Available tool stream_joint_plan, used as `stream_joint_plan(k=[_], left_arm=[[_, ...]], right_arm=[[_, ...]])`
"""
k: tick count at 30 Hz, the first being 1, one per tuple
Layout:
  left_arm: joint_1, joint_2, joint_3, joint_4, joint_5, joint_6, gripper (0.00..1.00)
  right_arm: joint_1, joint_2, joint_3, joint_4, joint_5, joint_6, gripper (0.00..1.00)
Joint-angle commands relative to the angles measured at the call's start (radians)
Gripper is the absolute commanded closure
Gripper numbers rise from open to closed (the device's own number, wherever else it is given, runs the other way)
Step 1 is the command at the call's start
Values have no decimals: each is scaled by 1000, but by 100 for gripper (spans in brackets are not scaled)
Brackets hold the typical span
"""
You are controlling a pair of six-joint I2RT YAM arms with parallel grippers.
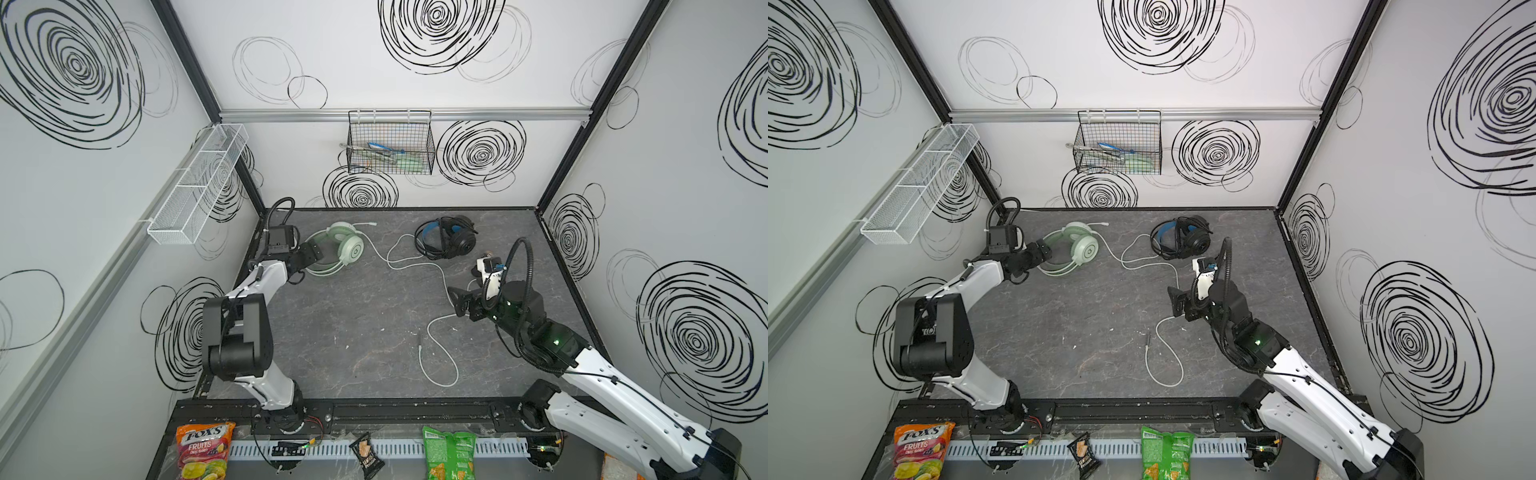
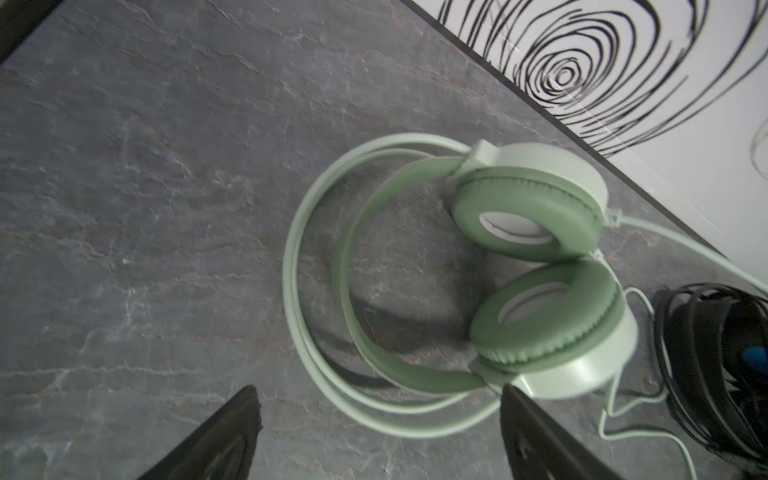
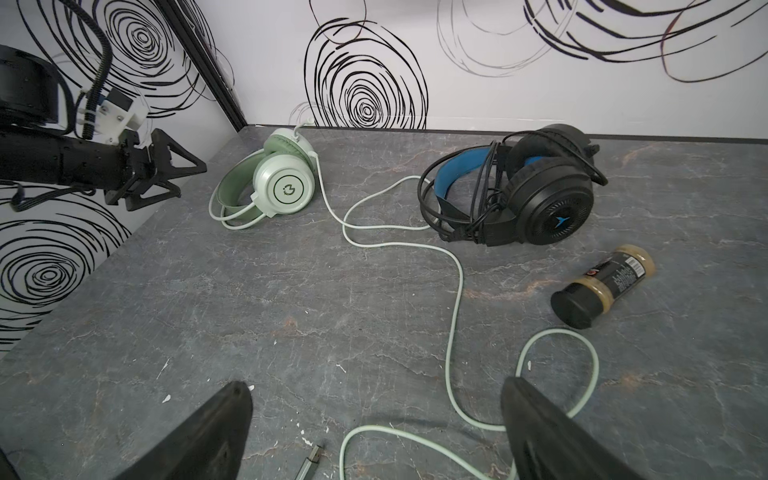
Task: Wrap the headphones
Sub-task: 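Release the black headset and move the left gripper to the pale green headset, then grasp the pale green headset band with the left gripper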
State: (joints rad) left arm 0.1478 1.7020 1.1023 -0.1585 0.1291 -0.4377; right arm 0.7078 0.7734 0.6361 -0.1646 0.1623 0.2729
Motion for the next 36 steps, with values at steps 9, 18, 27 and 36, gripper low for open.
stream_joint_plan(k=[9, 18, 27, 36], left_arm=[[8, 198, 127, -73, -37, 69, 4], [-7, 327, 258, -169, -103, 97, 14], [-42, 388, 299, -191, -183, 75, 47], [-35, 231, 231, -128, -276, 104, 93]], right_arm=[[80, 245, 14, 293, -85, -35, 3], [115, 298, 24, 353, -72, -9, 2], [104, 209, -13, 308, 6, -27, 3], [84, 97, -12, 224, 52, -46, 3]])
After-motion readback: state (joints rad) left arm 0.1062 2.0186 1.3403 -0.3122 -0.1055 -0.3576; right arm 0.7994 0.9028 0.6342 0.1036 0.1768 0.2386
